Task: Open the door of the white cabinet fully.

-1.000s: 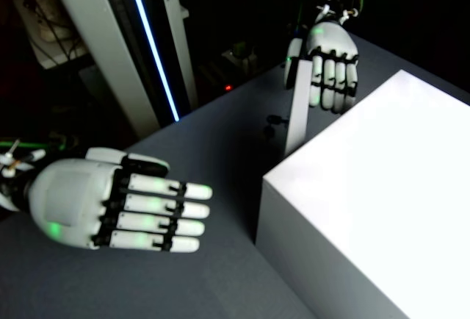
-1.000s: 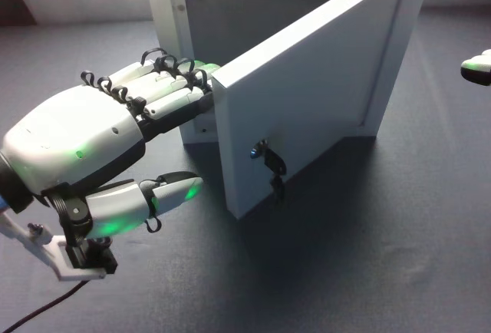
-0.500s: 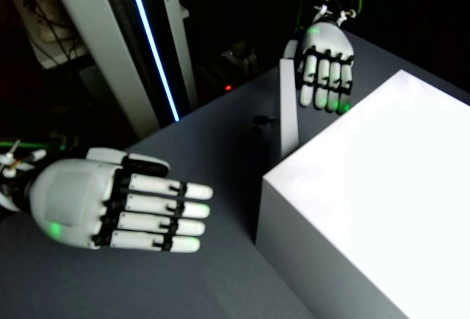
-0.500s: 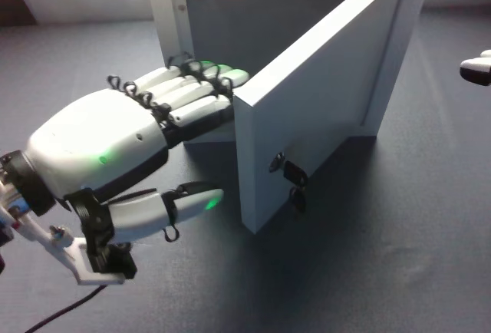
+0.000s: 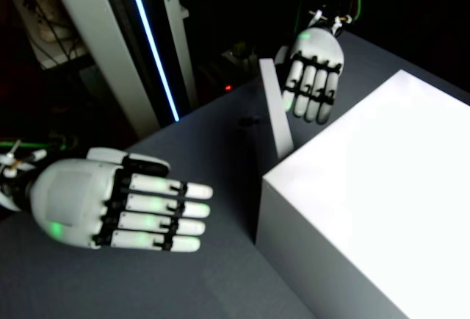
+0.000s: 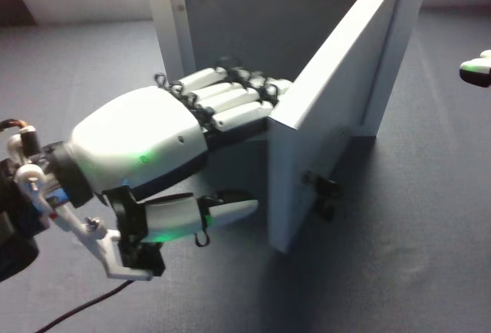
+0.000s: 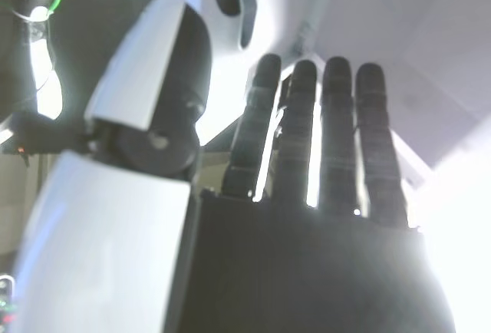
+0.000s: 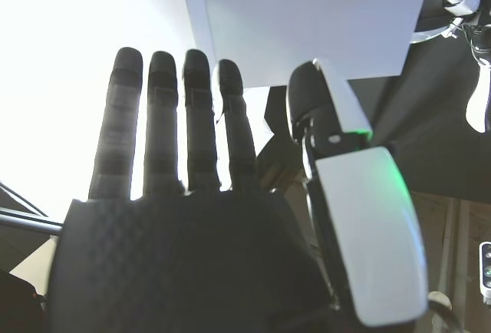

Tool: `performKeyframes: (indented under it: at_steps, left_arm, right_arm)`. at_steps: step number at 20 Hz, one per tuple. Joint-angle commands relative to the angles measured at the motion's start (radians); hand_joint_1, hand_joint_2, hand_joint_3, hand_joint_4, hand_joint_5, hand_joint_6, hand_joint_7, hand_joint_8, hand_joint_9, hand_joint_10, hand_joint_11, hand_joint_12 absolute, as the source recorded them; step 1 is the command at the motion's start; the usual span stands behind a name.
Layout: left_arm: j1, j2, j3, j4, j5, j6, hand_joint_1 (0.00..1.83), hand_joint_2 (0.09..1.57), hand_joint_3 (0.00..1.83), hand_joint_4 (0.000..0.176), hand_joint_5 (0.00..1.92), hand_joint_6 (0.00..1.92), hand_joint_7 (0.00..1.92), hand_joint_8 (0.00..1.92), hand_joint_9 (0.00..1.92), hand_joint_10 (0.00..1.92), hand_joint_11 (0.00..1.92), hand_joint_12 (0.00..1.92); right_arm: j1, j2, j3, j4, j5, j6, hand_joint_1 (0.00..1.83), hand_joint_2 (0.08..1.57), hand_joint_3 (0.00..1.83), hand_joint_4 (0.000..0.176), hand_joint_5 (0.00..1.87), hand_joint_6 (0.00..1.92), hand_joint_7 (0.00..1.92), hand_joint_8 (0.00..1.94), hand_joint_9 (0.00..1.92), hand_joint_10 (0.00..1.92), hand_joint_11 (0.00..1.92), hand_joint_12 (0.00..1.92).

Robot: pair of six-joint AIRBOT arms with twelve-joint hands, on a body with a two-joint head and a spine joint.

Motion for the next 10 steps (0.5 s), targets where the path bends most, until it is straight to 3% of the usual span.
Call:
performKeyframes:
  at_steps: [1, 4, 8, 10]
  left_arm:
    - [-0.017, -0.005, 0.002, 0.000, -0.096, -0.015, 0.57, 1.38, 0.00, 0.000, 0.10, 0.00, 0.08, 0.00, 0.12, 0.00, 0.00, 0.44]
    - [-0.042, -0.021, 0.012, 0.029, -0.086, -0.031, 0.50, 1.40, 0.00, 0.000, 0.12, 0.00, 0.11, 0.00, 0.13, 0.00, 0.03, 0.38]
    - [-0.075, -0.043, 0.021, 0.080, -0.067, -0.057, 0.66, 1.33, 0.00, 0.000, 0.17, 0.00, 0.15, 0.00, 0.13, 0.00, 0.02, 0.32]
    - [-0.089, -0.061, 0.029, 0.108, -0.057, -0.080, 0.66, 1.34, 0.00, 0.000, 0.17, 0.01, 0.13, 0.01, 0.10, 0.01, 0.02, 0.23]
  right_arm:
    - [0.006, 0.001, 0.006, 0.032, 0.122, 0.010, 0.62, 1.35, 0.00, 0.000, 0.36, 0.00, 0.37, 0.00, 0.30, 0.00, 0.29, 0.01]
    - [0.006, 0.001, 0.006, 0.032, 0.122, 0.010, 0.61, 1.34, 0.00, 0.000, 0.37, 0.00, 0.37, 0.00, 0.32, 0.00, 0.29, 0.01]
    - [0.006, -0.001, 0.008, 0.032, 0.122, 0.010, 0.61, 1.34, 0.00, 0.000, 0.36, 0.00, 0.37, 0.00, 0.32, 0.00, 0.30, 0.01]
    - [0.006, -0.001, 0.009, 0.032, 0.122, 0.010, 0.62, 1.34, 0.00, 0.000, 0.37, 0.00, 0.37, 0.00, 0.33, 0.00, 0.30, 0.01]
